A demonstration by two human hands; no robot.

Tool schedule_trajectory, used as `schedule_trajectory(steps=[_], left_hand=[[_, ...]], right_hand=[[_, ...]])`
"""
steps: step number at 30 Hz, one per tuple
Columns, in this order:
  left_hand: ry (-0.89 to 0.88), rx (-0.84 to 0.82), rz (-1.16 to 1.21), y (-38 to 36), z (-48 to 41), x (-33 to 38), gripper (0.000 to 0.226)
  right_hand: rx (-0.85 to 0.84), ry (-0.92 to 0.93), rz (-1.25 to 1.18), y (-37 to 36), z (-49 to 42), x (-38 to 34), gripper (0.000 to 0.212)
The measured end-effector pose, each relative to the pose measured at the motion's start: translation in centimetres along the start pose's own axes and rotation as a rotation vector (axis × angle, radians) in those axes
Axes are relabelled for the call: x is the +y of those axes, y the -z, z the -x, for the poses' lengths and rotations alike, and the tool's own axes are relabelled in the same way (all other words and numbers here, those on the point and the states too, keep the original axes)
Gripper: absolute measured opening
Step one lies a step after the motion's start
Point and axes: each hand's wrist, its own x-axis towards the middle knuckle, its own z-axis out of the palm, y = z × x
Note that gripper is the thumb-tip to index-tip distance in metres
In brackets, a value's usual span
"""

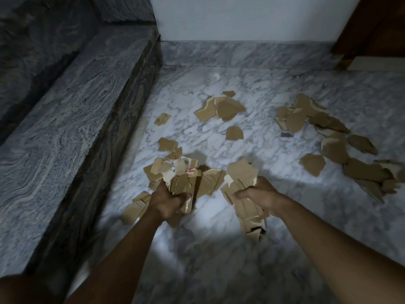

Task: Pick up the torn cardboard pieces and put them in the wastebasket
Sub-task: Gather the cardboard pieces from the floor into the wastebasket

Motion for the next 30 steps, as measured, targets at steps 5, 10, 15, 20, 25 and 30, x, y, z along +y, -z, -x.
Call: schedule_trajectory(steps=[5,10,15,20,25,30], left_hand=[[-0.078,-0.172,0.081,-3.2,0.4,6.2,0.044],[-0.264,-0.500,0.111,-6.6,1.3,14.0,0.030],[-0.349,-0.745,0.041,-11.3,3.0,19.4,0.028],[-0.579,-1.000,-0.060,-17.6,10.1,25.5,0.025],[-0.767,-1.261,-0.096,-23.8,20.4,31.4,0.032],[-0.896,-1.398,-0.146,-29.0,32.2,36.6,0.024]], right_hand=[[0.053,0.037,-0.387,1.4,1.6,-2.8,0.041],[0.306,0.037,-0.563,4.7,3.9,-3.6,0.062],[0.547,0.090,-0.710,9.8,10.6,-0.4,0.038],[0.783,0.130,-0.840,13.9,20.4,3.6,0.034],[1.019,0.182,-0.946,18.0,32.6,7.6,0.037],[1.240,0.217,-0.930,21.8,45.0,10.7,0.036]])
